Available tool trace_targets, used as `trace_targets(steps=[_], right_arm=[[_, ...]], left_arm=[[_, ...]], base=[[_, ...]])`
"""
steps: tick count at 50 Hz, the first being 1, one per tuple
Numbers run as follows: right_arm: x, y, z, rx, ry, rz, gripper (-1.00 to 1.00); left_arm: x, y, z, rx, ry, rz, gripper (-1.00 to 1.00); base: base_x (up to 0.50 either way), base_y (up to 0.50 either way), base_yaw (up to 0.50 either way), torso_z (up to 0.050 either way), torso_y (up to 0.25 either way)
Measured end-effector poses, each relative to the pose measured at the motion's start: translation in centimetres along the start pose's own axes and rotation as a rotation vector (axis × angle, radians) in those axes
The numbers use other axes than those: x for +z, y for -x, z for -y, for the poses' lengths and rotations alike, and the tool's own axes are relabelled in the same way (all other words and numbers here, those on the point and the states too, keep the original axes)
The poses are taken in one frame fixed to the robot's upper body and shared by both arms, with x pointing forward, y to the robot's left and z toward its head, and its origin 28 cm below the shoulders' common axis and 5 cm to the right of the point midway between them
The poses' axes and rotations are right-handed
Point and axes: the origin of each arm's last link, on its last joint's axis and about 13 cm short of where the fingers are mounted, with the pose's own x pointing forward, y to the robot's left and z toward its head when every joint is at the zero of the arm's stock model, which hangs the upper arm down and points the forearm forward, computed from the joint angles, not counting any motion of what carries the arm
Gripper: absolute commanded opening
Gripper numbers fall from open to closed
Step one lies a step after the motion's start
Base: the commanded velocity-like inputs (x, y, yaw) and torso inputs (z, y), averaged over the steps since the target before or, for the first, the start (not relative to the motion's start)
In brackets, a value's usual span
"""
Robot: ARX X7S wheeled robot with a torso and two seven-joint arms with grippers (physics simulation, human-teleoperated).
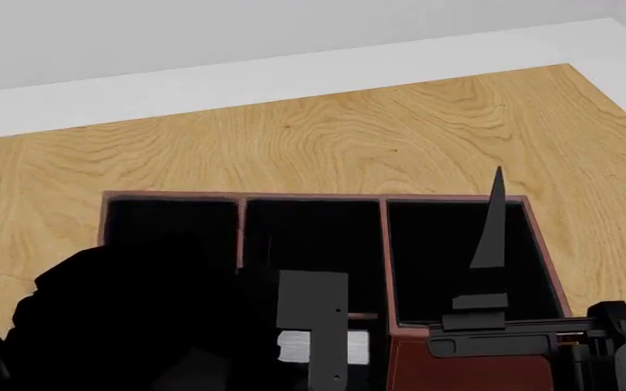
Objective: Pick up the book and place it in the back compartment of the caddy.
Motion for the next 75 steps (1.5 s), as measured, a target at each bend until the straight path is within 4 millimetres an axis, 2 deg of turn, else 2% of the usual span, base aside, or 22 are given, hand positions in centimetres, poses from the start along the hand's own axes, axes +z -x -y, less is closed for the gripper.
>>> trace_targets(steps=[25,26,53,75], right_arm=[[0.0,0.0,-0.1,0.002,0.000,-0.001,1.00],[0.1,0.0,-0.1,0.002,0.000,-0.001,1.00],[0.0,-0.1,-0.2,0.009,-0.002,-0.003,1.00],[0.0,-0.1,-0.2,0.010,-0.005,-0.001,1.00]], left_arm=[[-0.9,-1.8,-0.4,0.014,0.009,-0.027,-1.00],[-0.9,-1.8,-0.4,0.015,0.009,-0.028,1.00],[-0.6,-1.6,-1.0,0.080,0.019,0.006,1.00],[-0.1,0.5,-1.1,0.149,0.031,0.075,1.00]], base=[[0.00,0.00,0.00,0.000,0.001],[0.00,0.00,0.00,0.000,0.010],[0.00,0.00,0.00,0.000,0.000],[0.00,0.00,0.00,0.000,0.000]])
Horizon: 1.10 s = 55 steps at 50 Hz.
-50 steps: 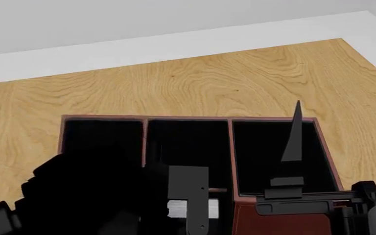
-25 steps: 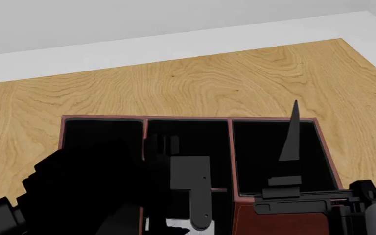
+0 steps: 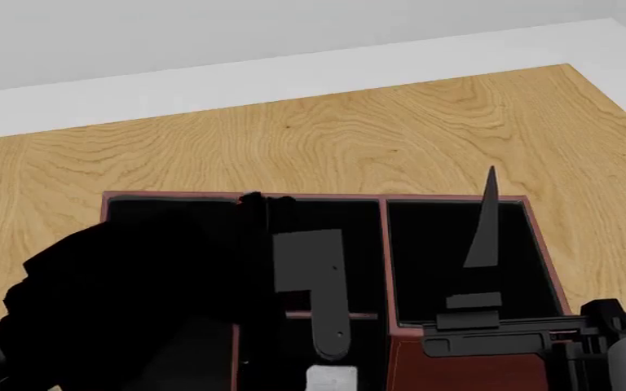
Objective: Pick up the book and place it in the back compartment of the caddy.
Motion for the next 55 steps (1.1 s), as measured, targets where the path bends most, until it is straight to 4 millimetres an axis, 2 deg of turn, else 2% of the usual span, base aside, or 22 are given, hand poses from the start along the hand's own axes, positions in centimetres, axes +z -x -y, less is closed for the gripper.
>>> trace_targets(steps=[27,55], right_arm=[[0.1,0.1,0.0,0.001,-0.005,0.008,1.00],[0.3,0.0,-0.2,0.008,-0.008,0.010,1.00]], left_arm=[[0.3,2.4,0.8,0.149,0.068,0.201,1.00],[-0.5,3.0,1.9,0.329,0.186,0.409,1.00]], base=[[0.00,0.00,0.00,0.000,0.000],[0.00,0.00,0.00,0.000,0.000]])
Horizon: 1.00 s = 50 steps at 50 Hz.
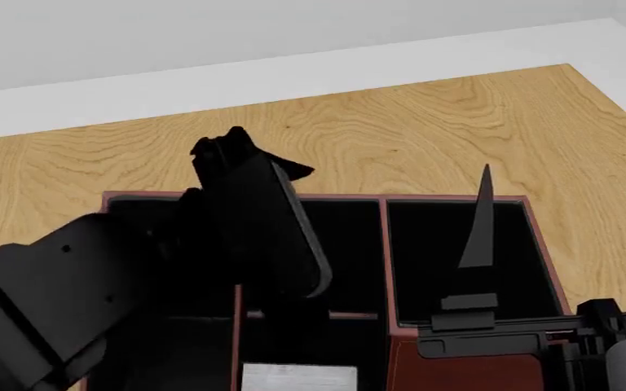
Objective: Pick up the book and place it in the back compartment of the caddy.
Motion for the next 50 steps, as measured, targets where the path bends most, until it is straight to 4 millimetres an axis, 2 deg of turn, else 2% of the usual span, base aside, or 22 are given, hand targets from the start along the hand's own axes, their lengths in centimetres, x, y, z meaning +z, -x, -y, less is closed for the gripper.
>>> trace_targets(steps=[26,50], right_arm=[[-0.2,0.0,0.0,0.002,-0.001,-0.001,1.00],[-0.6,-0.1,0.0,0.010,-0.007,-0.010,1.00]], left_arm=[[-1.2,1.3,1.1,0.203,0.141,0.194,1.00],[-1.3,3.7,2.7,0.405,0.225,0.353,1.00]], base=[[0.00,0.00,0.00,0.000,0.000],[0.00,0.00,0.00,0.000,0.000]])
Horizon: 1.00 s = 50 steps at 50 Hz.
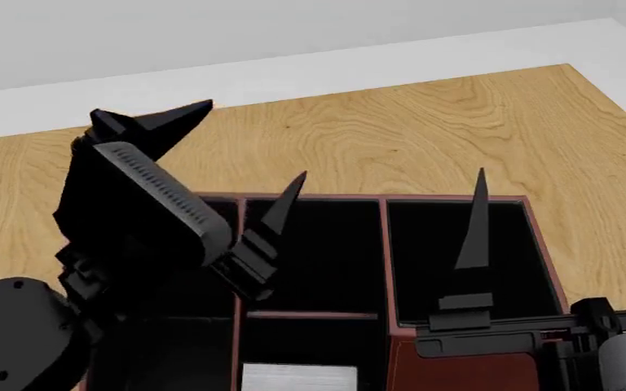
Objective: Pick up the book and place it in the back compartment of the caddy.
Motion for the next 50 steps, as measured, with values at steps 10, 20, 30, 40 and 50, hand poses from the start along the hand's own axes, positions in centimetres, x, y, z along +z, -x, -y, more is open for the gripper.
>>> trace_targets(steps=[10,20,30,40,50], right_arm=[[-0.1,-0.1,-0.1,0.005,-0.002,-0.002,1.00],[-0.3,-0.2,-0.1,0.010,-0.003,-0.006,1.00],[-0.4,-0.2,-0.1,0.013,-0.003,-0.007,1.00],[-0.3,-0.2,-0.2,0.015,-0.003,-0.006,1.00],[-0.4,-0.2,-0.2,0.016,-0.003,-0.006,1.00]], left_arm=[[0.3,1.2,0.4,0.057,0.019,0.050,1.00],[0.4,2.2,0.7,0.106,0.019,0.085,1.00],[0.5,3.3,1.0,0.152,0.012,0.111,1.00],[0.7,4.4,1.3,0.188,0.011,0.138,1.00],[0.8,5.3,1.6,0.215,0.008,0.158,1.00]], base=[[0.00,0.00,0.00,0.000,0.000],[0.00,0.00,0.00,0.000,0.000],[0.00,0.00,0.00,0.000,0.000],[0.00,0.00,0.00,0.000,0.000],[0.00,0.00,0.00,0.000,0.000]])
